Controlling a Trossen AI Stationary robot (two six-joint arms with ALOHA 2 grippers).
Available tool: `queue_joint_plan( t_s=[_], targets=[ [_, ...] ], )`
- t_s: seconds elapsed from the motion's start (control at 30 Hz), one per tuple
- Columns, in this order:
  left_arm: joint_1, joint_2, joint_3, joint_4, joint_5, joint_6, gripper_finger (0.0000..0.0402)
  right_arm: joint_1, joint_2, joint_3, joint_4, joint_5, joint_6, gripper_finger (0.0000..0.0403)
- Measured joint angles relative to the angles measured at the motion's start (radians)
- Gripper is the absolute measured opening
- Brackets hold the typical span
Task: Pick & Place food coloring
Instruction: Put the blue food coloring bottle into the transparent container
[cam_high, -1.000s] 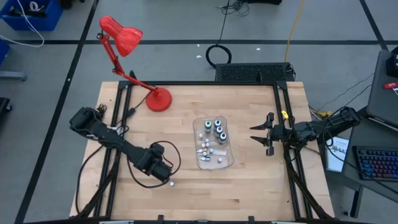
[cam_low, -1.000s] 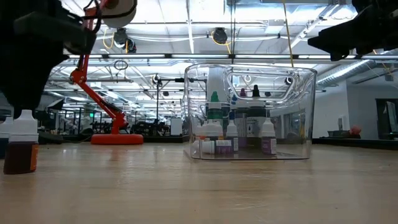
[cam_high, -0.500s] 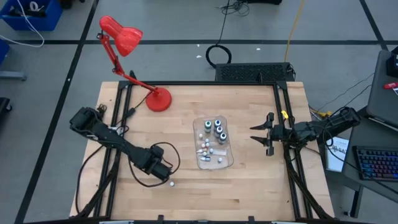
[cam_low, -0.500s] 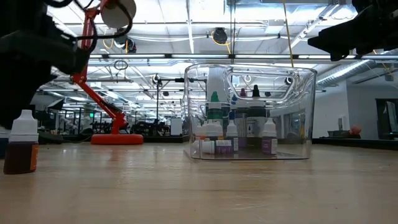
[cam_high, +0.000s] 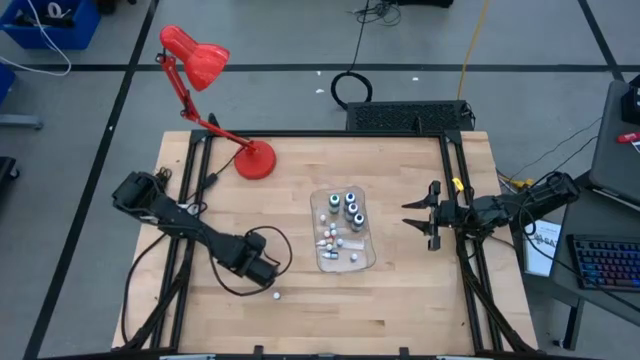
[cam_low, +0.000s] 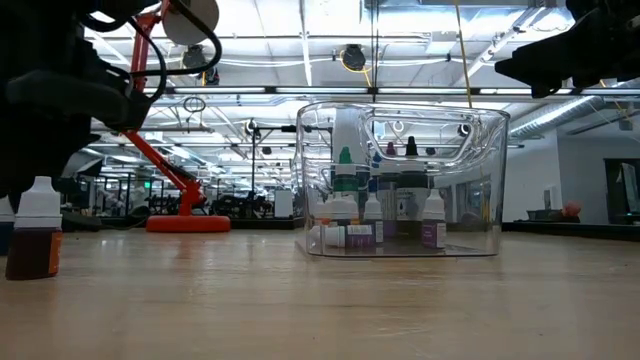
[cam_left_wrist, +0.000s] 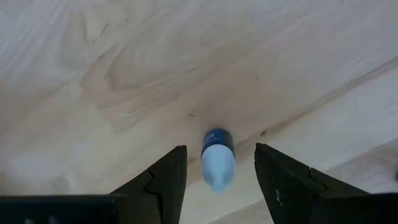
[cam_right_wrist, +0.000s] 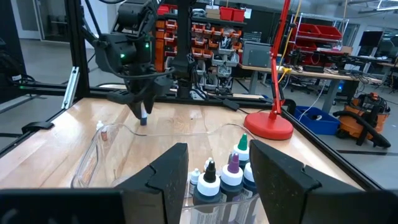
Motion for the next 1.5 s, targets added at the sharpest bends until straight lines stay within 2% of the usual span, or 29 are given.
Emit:
queue_joint_plan(
  t_s=[0.8, 0.9, 1.2, 1.5],
  targets=[
    [0.0, 0.0, 0.001, -0.004, 0.01, 0.05, 0.0188, 0.0, 0.0, 0.0, 0.0, 0.0, 0.003, 0.016],
    [0.0, 0.0, 0.001, -0.005, 0.011, 0.054, 0.0165, 0.0, 0.0, 0.0, 0.0, 0.0, 0.003, 0.016],
    [0.0, 0.0, 0.003, -0.003, 0.03, 0.071, 0.0055, 0.0, 0.0, 0.0, 0.0, 0.0, 0.003, 0.016],
    [0.022, 0.001, 0.03, -0.011, 0.008, 0.213, 0.0054, 0.0, 0.0, 0.0, 0.0, 0.0, 0.003, 0.016]
  ],
)
